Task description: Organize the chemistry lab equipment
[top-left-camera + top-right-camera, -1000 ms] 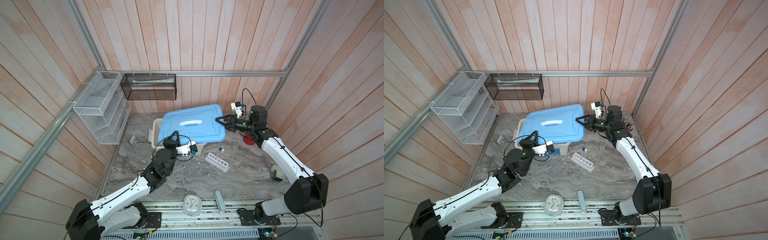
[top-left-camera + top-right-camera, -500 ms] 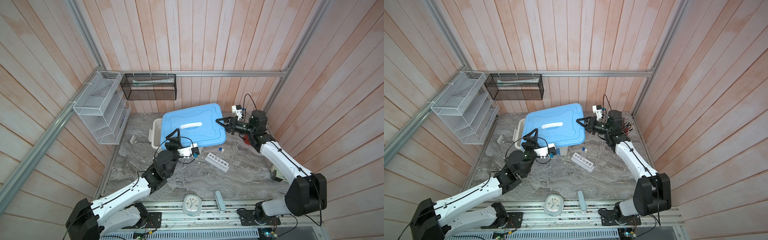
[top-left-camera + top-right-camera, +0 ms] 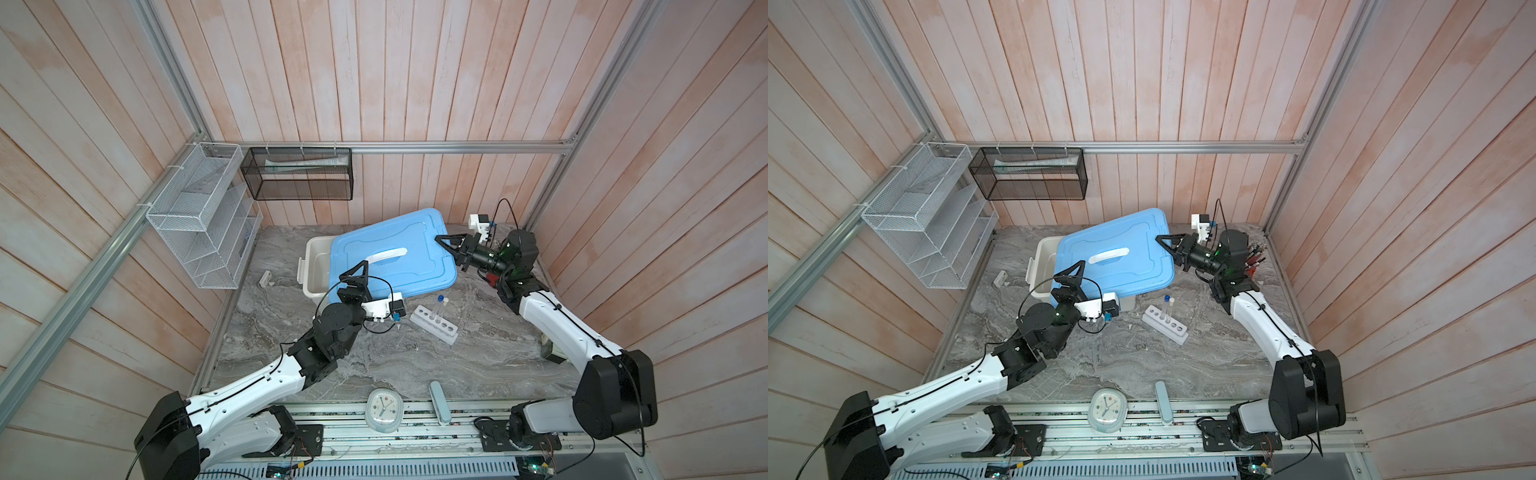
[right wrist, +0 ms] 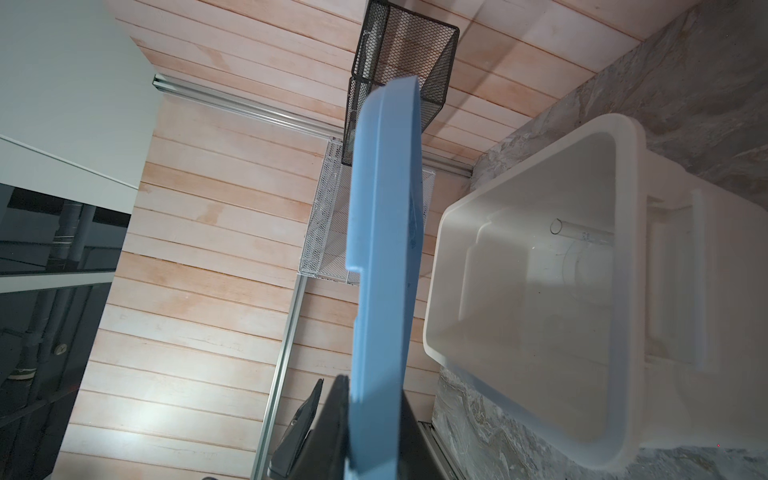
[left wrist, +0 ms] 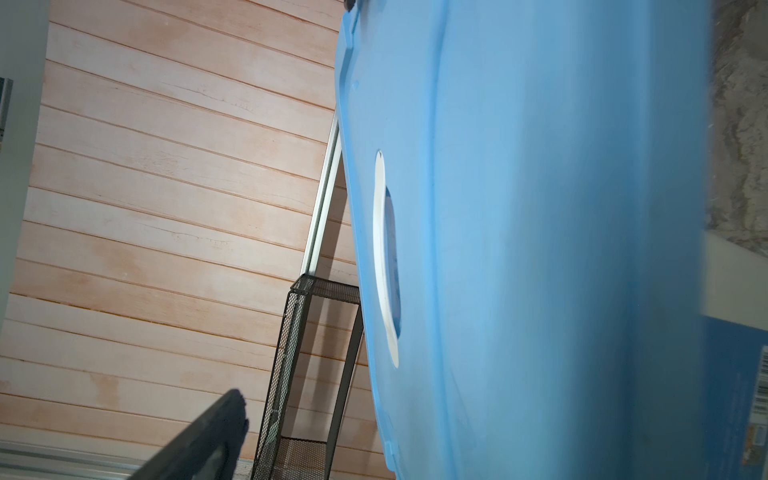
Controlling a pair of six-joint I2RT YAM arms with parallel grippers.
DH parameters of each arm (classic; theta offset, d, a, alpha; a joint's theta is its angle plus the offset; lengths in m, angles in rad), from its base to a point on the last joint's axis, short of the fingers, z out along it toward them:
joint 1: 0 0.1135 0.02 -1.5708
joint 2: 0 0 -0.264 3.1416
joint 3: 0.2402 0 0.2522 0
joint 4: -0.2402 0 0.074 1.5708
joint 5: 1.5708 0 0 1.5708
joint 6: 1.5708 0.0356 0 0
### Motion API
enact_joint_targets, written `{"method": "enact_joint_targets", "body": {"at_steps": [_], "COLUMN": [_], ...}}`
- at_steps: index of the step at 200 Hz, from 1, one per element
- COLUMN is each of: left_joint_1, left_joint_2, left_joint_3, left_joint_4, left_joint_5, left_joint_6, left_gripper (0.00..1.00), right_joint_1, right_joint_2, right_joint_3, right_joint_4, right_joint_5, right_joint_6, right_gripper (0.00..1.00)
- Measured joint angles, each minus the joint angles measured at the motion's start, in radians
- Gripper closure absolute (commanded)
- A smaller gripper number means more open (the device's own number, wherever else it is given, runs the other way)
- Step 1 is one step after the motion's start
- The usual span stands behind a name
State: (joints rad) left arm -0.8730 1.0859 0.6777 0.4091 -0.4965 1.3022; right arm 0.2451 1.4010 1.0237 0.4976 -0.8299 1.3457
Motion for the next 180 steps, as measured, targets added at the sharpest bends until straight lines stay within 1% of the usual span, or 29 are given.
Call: {"method": "enact_joint_targets", "body": {"at_steps": [38,77,95,180], "left_joint_1": [-0.006,-0.007,-0.007,-0.012], "left_joint_2": [0.001,0.001,0.000,-0.019], "left_joint_3": [0.000,0.000,-0.002,-0.009], "left_joint_4": [-0.003,-0.007,-0.012,-0.043], "left_joint_5": [0.011,0.017,0.016,0.014], "left_joint_6": [-0.019,-0.027,-0.027,-0.027], "left_gripper": [0.00,0.00,0.00,0.00], "right_joint_1": [0.000,0.000,0.000,0.001], "right_joint_2": [0.000,0.000,0.000,0.000], "right_joint_3": [-0.025,-0.024,-0.010,0.072], "right_joint_4": [0.045,0.043,-0.010,-0.288], "right_joint_5": [0.022,0.036,0.038,0.073], "right_joint_6": [0.041,0.032,-0.013,-0.214], "right_gripper": [0.84,0.88,0.92,1.00]}}
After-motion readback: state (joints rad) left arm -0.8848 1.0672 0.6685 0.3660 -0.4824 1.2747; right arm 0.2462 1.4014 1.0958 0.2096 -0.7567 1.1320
